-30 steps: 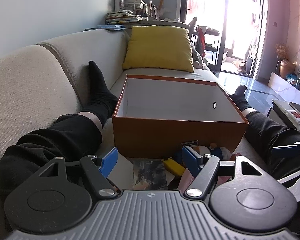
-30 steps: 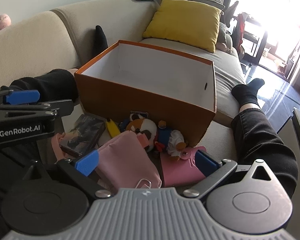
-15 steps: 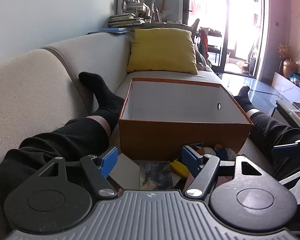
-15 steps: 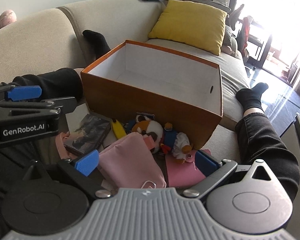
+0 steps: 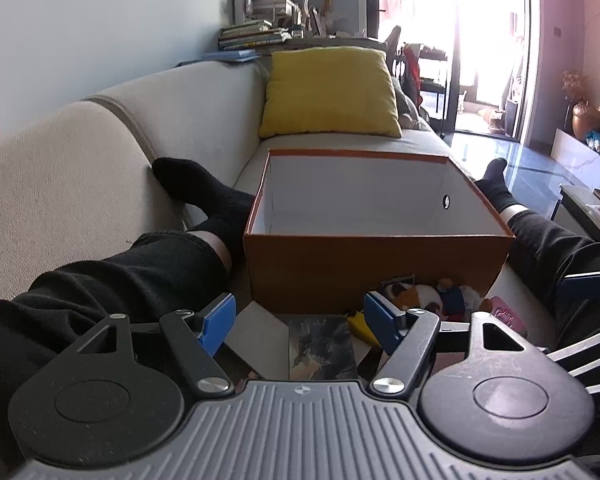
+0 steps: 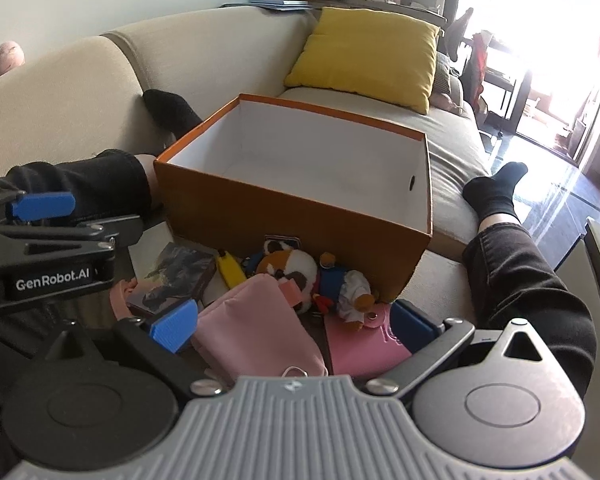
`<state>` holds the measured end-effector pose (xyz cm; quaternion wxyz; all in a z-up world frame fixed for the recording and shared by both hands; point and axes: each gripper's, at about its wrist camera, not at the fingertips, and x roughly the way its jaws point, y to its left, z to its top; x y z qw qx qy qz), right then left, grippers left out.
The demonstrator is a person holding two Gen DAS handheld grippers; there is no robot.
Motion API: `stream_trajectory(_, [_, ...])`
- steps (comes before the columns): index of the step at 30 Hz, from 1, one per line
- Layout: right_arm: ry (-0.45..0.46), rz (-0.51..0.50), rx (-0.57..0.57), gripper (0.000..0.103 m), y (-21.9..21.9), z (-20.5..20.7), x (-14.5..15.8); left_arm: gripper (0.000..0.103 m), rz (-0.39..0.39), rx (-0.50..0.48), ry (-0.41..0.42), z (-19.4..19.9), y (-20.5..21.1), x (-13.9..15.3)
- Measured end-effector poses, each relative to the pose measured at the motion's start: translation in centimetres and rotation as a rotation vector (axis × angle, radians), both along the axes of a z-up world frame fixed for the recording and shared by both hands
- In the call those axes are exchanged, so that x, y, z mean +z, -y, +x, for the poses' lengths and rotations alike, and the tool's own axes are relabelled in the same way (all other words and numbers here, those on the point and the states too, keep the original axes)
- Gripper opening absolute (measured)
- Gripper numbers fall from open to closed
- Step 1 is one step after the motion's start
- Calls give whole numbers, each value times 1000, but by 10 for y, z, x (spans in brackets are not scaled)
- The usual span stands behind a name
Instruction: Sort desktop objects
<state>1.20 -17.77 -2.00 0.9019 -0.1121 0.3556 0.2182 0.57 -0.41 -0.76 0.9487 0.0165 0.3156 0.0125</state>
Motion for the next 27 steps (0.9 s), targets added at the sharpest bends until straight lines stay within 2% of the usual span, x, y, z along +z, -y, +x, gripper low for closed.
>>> stream_trajectory(13, [-38, -2, -29, 102, 2, 8, -7, 83, -20, 1, -36, 9, -7, -9])
stream_trajectory(18, [-93, 17, -66, 100, 10, 17, -14, 83, -39, -20, -58, 10, -10, -14])
stream_trajectory(20, [-125, 30, -84, 86, 15, 23, -18, 83, -56, -37, -77, 11, -12, -17])
stream_trajectory(22, [-166, 42, -90, 78, 17, 28, -23, 81, -71, -51, -103, 12, -13, -22])
stream_trajectory(24, [-206, 42, -88, 72, 17, 33, -30, 69, -97, -75, -134, 14, -14, -26])
stream_trajectory(26, [-230, 30, -80, 61, 18, 37, -35, 68, -148, -108, -162, 16, -15, -31])
stream_trajectory(27, [-239, 20, -76, 59, 17, 39, -39, 68, -172, -121, -177, 17, -14, -34])
